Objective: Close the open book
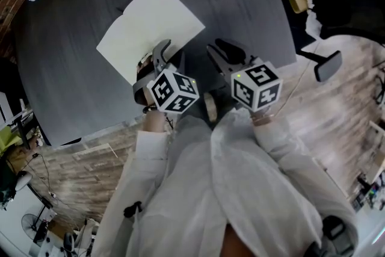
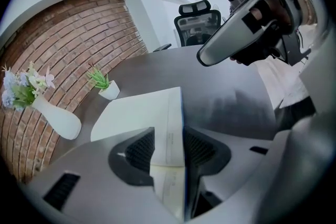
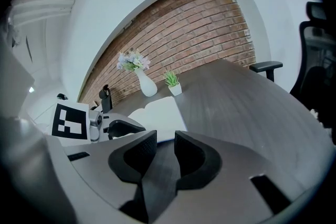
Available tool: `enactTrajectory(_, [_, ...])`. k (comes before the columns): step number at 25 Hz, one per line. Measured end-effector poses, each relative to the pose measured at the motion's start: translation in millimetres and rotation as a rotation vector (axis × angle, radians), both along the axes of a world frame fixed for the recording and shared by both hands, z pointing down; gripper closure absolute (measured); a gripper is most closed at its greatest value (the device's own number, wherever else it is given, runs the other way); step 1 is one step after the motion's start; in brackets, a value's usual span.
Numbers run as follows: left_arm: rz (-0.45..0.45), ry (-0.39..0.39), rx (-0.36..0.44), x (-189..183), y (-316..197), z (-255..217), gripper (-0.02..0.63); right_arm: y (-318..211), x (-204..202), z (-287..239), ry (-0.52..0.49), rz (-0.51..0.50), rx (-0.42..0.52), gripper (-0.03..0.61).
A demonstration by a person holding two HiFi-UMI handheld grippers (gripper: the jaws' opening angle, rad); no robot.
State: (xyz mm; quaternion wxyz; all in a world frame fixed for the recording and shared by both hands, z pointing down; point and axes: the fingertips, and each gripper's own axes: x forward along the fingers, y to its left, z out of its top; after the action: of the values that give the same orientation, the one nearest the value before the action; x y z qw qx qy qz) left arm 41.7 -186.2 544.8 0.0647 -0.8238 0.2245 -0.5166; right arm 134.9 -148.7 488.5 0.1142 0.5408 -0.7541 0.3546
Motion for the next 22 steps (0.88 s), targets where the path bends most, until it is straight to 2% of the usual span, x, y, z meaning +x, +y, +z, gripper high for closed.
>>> enactTrajectory(5, [0.003,0.016,-0.003,0.5,5.5,-1.7,0.48,-2.4,-1.3,3.3,-0.029,0.004,-0.017,0.485])
enactTrajectory(11, [-0.008,0.042,0.008,-7.8,8.2,-7.2,0.501,-12.2,-1.7,14.6,-0.037,0.015,-0.043,0.485])
enactTrajectory(17, [-0.022,0.09,0.03,-10.1,10.3,-14.6,0.514,-22.0,-7.2,23.7,-0.148,0.054,-0.081,0.473])
enactTrajectory(22, [-0.039,0.129,0.032,-11.1,10.6,-20.7,0.518,-32.4,-7.9,29.1,-0.243,0.1,-0.121,0.433])
